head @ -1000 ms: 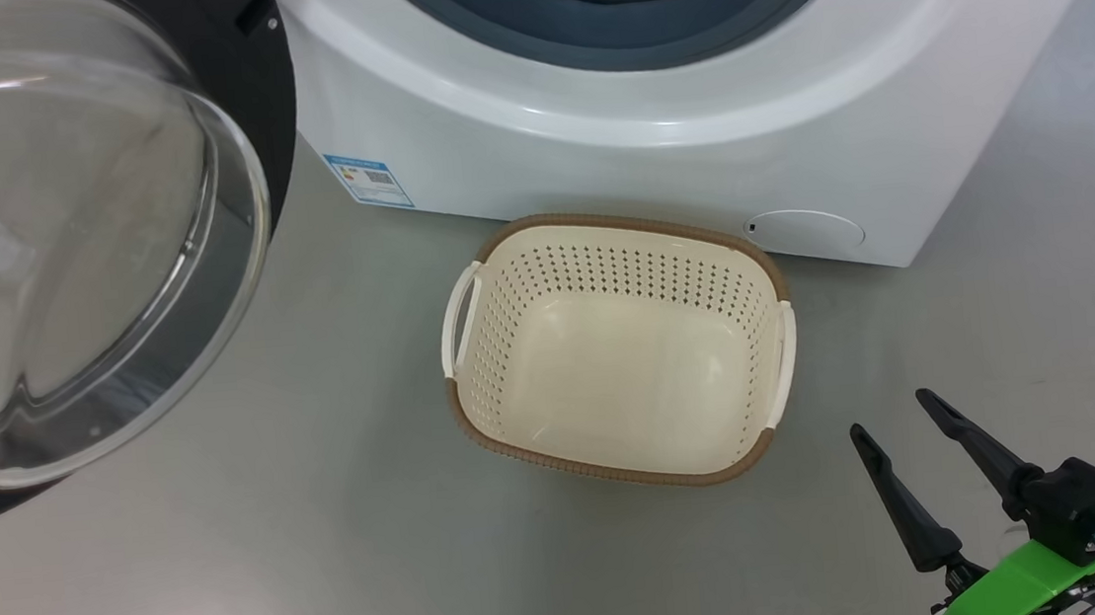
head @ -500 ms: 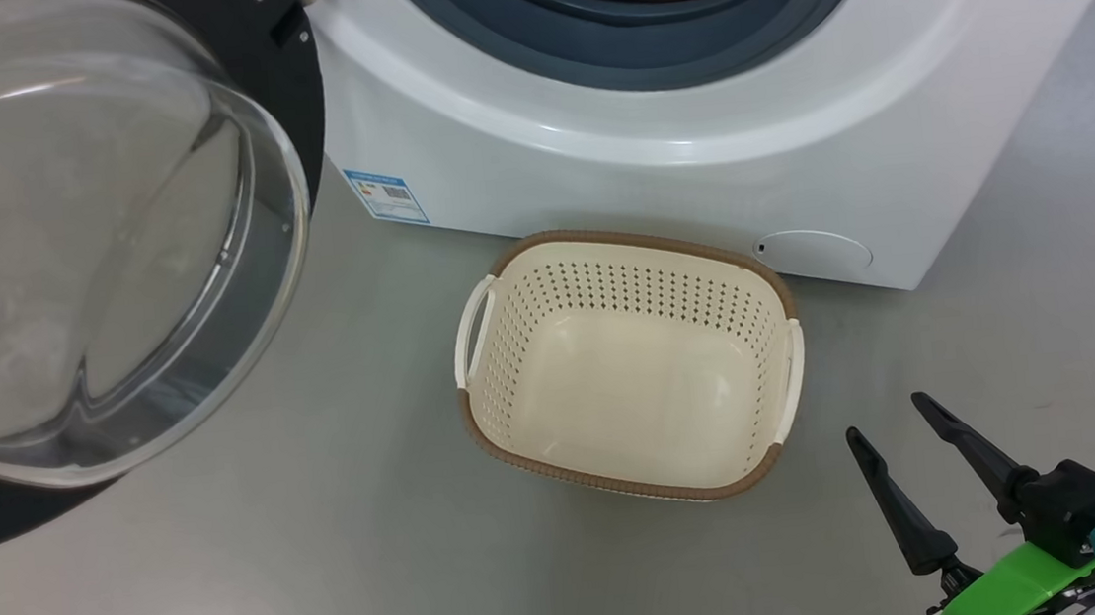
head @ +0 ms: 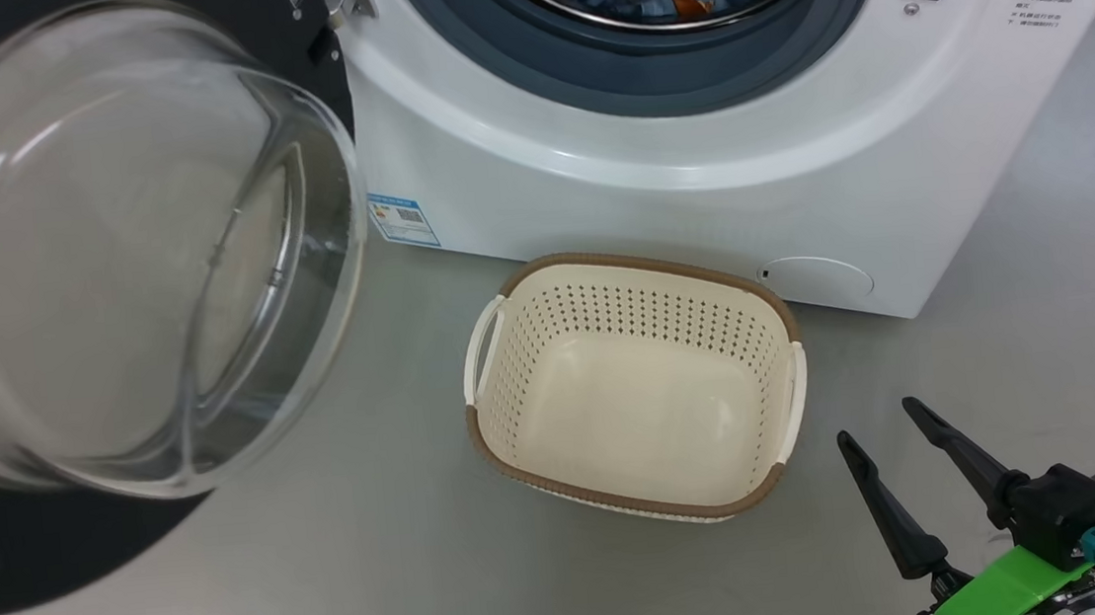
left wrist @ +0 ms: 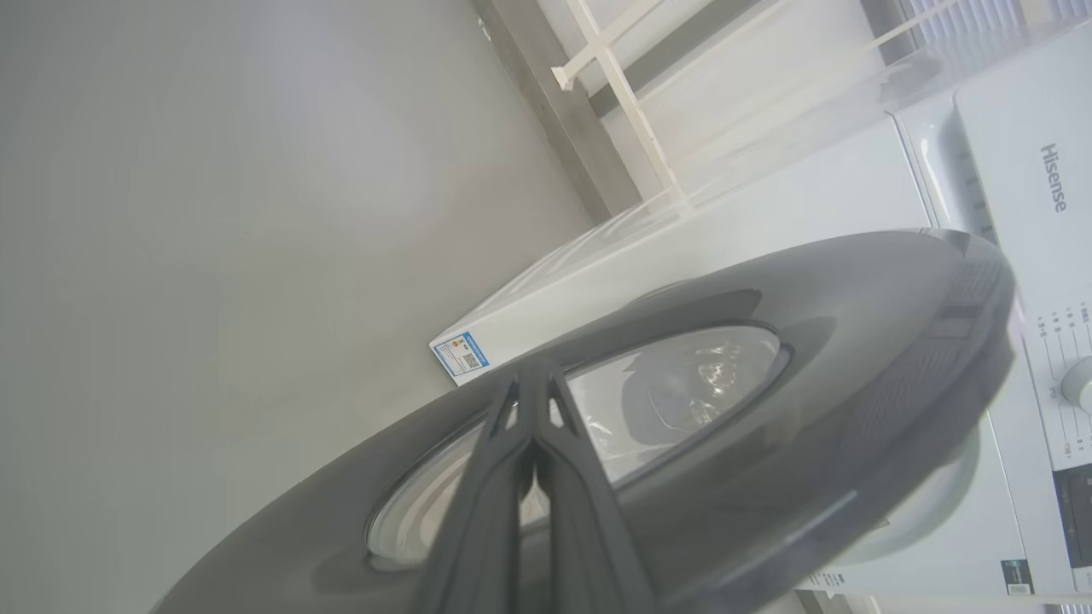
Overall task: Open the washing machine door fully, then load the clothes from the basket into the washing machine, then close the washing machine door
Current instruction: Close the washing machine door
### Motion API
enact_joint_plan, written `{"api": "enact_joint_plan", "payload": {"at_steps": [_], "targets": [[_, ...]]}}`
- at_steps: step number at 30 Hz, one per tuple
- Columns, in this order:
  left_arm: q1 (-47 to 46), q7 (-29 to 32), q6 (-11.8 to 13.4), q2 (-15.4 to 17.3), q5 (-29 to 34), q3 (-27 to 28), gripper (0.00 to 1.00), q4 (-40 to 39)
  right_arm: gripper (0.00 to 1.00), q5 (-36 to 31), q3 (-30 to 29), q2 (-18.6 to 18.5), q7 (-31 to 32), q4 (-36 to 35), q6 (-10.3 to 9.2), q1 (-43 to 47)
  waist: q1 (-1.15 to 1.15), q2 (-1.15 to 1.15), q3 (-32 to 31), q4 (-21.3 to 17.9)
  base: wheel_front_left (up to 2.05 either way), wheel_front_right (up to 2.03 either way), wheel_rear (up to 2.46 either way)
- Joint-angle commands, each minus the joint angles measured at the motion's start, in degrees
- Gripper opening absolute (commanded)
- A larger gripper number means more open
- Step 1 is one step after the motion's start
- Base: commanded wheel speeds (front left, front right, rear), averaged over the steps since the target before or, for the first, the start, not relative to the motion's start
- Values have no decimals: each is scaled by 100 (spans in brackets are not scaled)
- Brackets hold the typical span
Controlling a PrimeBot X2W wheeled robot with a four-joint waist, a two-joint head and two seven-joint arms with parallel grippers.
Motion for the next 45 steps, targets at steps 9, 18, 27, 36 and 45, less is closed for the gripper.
{"api": "enact_joint_plan", "payload": {"at_steps": [9,18,27,36,45], "targets": [[382,575,-23,254,-271,-82,0,-871,100,49,111,12,-28,-102,9,69,0,0,-147,-6,0,0,0],[852,1217,-23,229,-589,-299,0,-2039,100,71,63,64,-28,-108,9,199,0,0,-329,-108,0,0,0],[1185,1532,-23,132,-772,-420,0,-2894,100,65,-21,94,-28,-134,9,284,0,0,-443,-289,0,0,0],[1304,1801,-23,-150,-1012,-560,0,-3574,100,67,-77,215,-28,-137,9,377,0,0,-613,-642,0,0,0],[1345,1851,-23,-465,-1007,-710,0,-4024,100,61,-97,348,-28,-162,9,420,0,0,-654,-1069,0,0,0]]}}
